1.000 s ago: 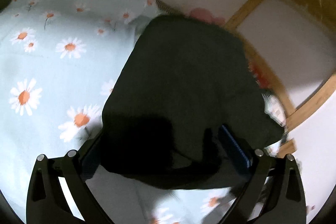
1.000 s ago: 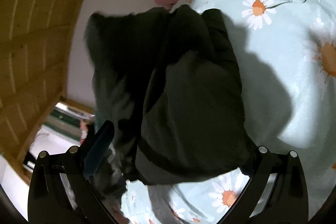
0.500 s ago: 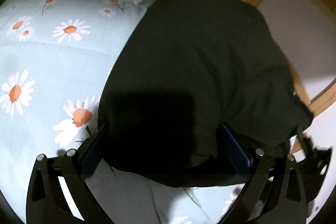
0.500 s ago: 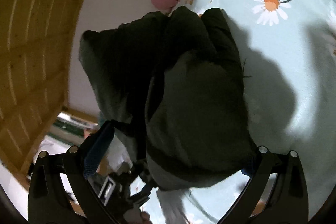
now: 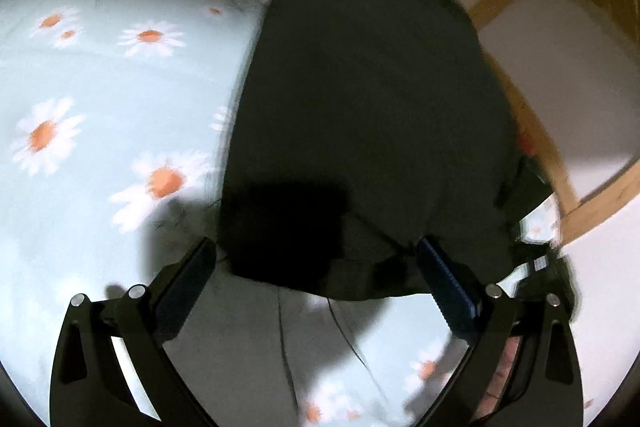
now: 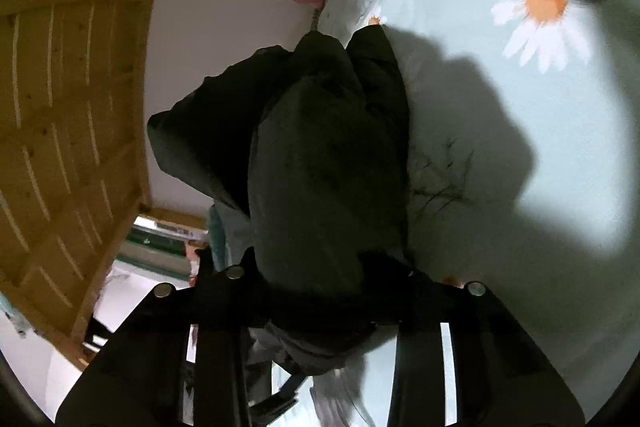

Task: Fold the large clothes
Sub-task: 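Grasp the folded black jacket bundle with both grippers from its sides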

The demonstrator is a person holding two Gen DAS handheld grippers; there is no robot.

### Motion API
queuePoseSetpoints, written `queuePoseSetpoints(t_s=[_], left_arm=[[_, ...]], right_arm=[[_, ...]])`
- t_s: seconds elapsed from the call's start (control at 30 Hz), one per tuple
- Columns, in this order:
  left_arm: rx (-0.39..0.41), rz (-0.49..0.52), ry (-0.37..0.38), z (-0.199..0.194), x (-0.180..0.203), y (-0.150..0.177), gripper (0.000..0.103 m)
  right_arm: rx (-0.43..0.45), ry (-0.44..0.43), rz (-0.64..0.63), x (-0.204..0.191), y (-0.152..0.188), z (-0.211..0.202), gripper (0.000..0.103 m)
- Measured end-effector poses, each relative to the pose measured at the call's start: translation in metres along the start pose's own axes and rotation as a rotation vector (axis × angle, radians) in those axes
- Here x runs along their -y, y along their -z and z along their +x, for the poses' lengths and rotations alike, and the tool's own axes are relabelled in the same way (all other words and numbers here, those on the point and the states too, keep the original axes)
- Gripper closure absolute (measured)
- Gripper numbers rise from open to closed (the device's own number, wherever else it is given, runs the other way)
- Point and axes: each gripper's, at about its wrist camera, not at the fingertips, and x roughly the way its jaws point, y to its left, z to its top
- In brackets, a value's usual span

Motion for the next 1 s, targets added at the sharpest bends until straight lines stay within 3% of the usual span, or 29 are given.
queuePoseSetpoints(t_s=[0.17, 0.2, 0.33, 0.4, 0.43, 0.53, 0.63, 0.77, 0.87, 0.93, 1.0], left_arm=[[0.159, -0.070, 0.077, -0.069, -0.025, -0.038, 0.005], [0.137, -0.085, 0.115, -0.063, -0.032, -0.048, 0.005], [-0.104, -0.212, 0.317, 0.028, -0.065, -0.068, 0.005], [-0.121, -0.202, 0.301, 0.060, -0.063, -0.071, 0.005], [-0.065, -0.152, 0.328, 0.061, -0.056, -0.075, 0.005], [-0.146, -0.212, 0.530, 0.082, -0.044, -0.084, 0.005], [-0.144, -0.161, 0.434, 0.092, -0.029, -0.085, 0.005], [-0.145, -0.153, 0.410, 0.089, -0.028, -0.082, 0.021], [-0.163, -0.141, 0.410, 0.081, -0.029, -0.080, 0.024], [-0.176, -0.115, 0.401, 0.074, -0.030, -0.082, 0.024], [-0.189, -0.103, 0.398, 0.075, -0.027, -0.077, 0.024]], right_arm=[[-0.096, -0.012, -0.034, 0.014, -0.025, -0.047, 0.069], [-0.125, -0.015, -0.050, 0.018, -0.031, -0.059, 0.068], [-0.191, -0.055, -0.026, 0.035, -0.038, -0.074, 0.047], [-0.208, -0.097, -0.008, 0.040, -0.039, -0.071, 0.021], [-0.214, -0.128, -0.017, 0.038, -0.036, -0.071, 0.011], [-0.229, -0.110, -0.067, 0.026, -0.029, -0.065, 0.003], [-0.180, -0.080, -0.068, 0.020, -0.024, -0.058, 0.002], [-0.127, -0.061, -0.096, 0.010, -0.019, -0.048, 0.002], [-0.120, -0.086, -0.124, 0.004, -0.014, -0.040, 0.002], [-0.097, -0.010, -0.155, 0.003, -0.015, -0.037, 0.002], [-0.011, 0.074, -0.184, -0.003, -0.017, -0.034, 0.003]])
